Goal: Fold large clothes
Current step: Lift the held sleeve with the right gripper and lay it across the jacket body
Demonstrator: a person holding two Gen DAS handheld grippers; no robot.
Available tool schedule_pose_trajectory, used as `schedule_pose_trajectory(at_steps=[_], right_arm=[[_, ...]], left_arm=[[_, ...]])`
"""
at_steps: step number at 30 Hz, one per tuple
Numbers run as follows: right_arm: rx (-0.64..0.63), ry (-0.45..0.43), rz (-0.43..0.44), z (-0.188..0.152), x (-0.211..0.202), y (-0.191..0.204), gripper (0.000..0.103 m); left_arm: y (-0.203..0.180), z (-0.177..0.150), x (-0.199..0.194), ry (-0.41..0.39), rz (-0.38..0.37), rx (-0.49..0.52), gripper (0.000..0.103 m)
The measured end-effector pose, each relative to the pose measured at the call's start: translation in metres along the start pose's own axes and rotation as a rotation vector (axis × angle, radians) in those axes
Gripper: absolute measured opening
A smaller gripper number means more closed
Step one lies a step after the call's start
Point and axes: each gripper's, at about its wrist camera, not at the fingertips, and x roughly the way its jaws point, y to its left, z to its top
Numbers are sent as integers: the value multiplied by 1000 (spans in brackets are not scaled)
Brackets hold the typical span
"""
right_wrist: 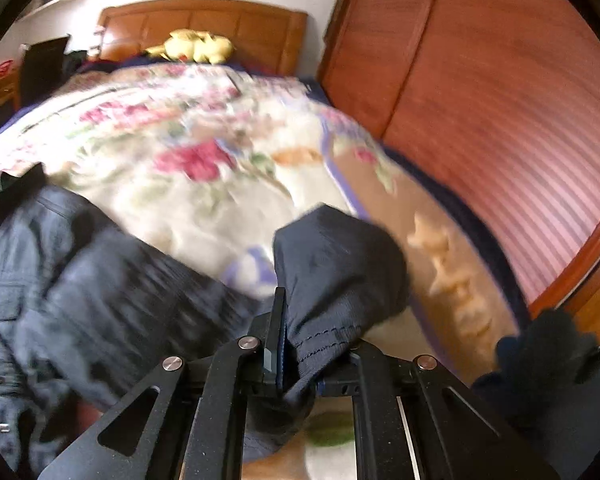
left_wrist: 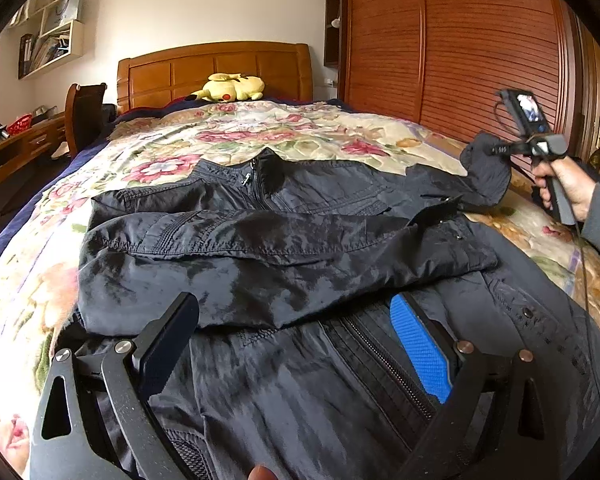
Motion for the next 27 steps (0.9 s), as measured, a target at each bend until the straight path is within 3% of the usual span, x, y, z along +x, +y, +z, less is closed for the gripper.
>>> schedule_pose_trajectory(at_steps=[7, 15, 27], right_arm=[[-90, -114, 53, 18, -76, 42, 10], [-167, -217, 107, 13, -147, 85, 10], [-255, -280, 209, -5, -209, 136, 10]], left_arm=[[7, 1, -13, -25, -1, -18, 97], [16, 1, -30, -50, 4, -20, 97], [38, -3, -52, -75, 49, -19, 97]])
